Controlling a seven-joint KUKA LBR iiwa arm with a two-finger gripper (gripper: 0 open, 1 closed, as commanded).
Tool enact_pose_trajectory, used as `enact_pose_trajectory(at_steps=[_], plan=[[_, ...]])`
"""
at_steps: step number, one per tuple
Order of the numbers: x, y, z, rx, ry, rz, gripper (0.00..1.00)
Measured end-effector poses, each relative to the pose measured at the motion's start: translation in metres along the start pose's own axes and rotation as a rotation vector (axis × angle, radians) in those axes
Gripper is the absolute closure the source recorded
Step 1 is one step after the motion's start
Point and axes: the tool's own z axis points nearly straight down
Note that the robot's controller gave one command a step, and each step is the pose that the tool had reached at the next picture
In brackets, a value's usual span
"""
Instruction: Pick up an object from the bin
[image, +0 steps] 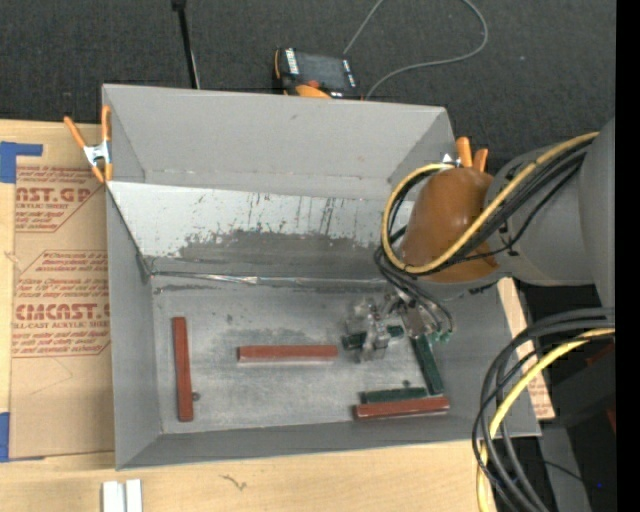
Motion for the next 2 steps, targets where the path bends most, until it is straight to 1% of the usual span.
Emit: enact_pose_trajectory(at_steps=[1,2], plan=[[0.037,-0.002,-0.108,0.001,-0.005,-0.299,1.00],[0.024,-0.012,-0.188,0.004,-0.010,-0.288,1.00]])
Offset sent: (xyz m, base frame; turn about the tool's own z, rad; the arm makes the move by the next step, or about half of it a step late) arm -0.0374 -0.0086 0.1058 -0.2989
